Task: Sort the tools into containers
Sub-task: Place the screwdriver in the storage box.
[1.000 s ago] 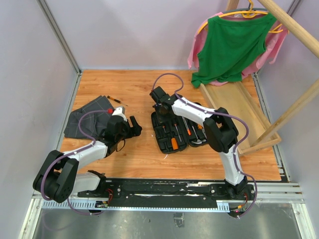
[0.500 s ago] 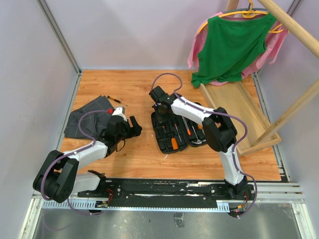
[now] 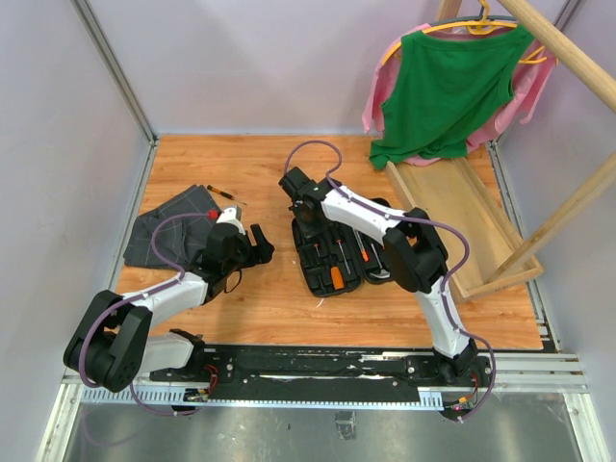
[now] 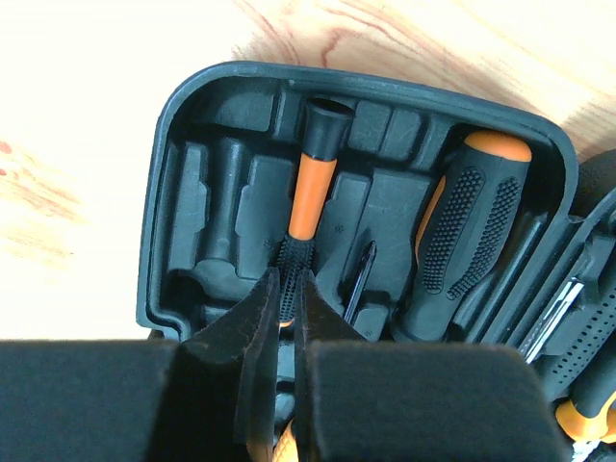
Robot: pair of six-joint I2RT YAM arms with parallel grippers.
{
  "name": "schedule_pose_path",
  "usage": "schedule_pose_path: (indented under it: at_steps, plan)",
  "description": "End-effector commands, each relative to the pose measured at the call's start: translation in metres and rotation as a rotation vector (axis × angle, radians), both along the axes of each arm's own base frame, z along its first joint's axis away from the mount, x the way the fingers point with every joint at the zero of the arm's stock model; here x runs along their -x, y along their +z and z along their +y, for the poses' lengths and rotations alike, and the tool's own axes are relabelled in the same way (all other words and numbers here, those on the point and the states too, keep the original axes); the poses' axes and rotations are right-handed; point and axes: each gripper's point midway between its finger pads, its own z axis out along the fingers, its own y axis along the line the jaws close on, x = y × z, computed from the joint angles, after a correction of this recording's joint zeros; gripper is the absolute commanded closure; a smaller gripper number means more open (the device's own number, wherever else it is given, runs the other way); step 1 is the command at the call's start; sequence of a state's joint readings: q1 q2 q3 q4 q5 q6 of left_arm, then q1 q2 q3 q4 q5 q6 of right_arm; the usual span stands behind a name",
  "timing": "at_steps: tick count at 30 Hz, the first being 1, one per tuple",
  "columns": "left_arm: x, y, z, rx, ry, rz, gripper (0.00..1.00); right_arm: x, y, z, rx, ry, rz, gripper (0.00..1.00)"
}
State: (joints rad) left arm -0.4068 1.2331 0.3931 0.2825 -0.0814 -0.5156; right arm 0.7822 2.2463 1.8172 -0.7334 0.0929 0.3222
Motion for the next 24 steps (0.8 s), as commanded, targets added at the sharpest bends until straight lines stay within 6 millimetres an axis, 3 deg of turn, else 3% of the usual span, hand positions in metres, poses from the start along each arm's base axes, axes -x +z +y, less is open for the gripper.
schedule_pose_path:
  at_steps: [1,19,24]
  plan:
    - [-0.009,0.012,0.003,-0.011,0.011,-0.043,0.20,0.114,-0.141,-0.086,0.416,0.053,0.459,0.99]
    - [-0.010,0.014,0.008,-0.033,0.030,-0.053,0.20,0.139,-0.144,-0.080,0.374,0.024,0.476,0.99]
    - [-0.010,0.013,0.003,-0.016,0.014,-0.049,0.20,0.157,-0.161,-0.081,0.345,-0.015,0.534,0.99]
